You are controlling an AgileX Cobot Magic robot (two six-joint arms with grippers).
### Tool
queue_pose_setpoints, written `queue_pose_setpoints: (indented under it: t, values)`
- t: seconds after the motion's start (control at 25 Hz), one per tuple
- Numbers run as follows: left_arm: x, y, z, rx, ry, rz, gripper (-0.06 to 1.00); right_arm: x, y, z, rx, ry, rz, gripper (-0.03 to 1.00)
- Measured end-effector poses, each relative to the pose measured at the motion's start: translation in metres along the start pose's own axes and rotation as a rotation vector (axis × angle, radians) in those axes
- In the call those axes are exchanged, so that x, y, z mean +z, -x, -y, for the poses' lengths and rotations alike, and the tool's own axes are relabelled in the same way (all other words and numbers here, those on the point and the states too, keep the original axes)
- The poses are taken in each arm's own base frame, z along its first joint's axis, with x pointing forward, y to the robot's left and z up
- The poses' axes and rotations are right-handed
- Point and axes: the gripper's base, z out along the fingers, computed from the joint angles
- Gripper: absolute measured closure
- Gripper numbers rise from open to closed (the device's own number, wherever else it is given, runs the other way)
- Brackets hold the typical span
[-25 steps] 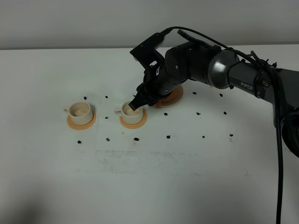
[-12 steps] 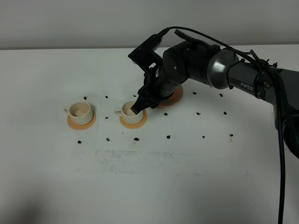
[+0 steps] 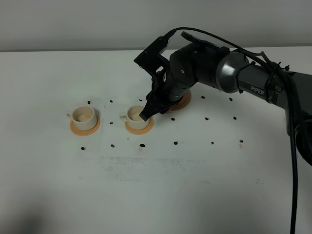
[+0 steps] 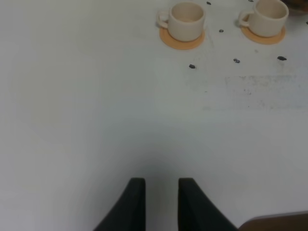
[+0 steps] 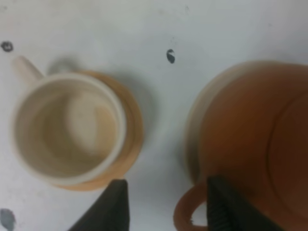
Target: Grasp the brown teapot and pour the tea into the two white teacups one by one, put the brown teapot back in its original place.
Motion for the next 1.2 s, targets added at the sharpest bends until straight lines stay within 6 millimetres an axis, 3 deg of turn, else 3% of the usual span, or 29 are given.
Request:
queue_pose_setpoints:
  t: [0.8,1.2]
  values:
    - [0.0,0.0,0.0,0.0,0.0,0.0,0.78,-0.001,0.0,0.003,-0.048,-0.039,-0.009,0.6]
    - [0.0,0.0,0.0,0.0,0.0,0.0,0.78,-0.025,0.012,-0.008,-0.001,0.003,0.064,0.6]
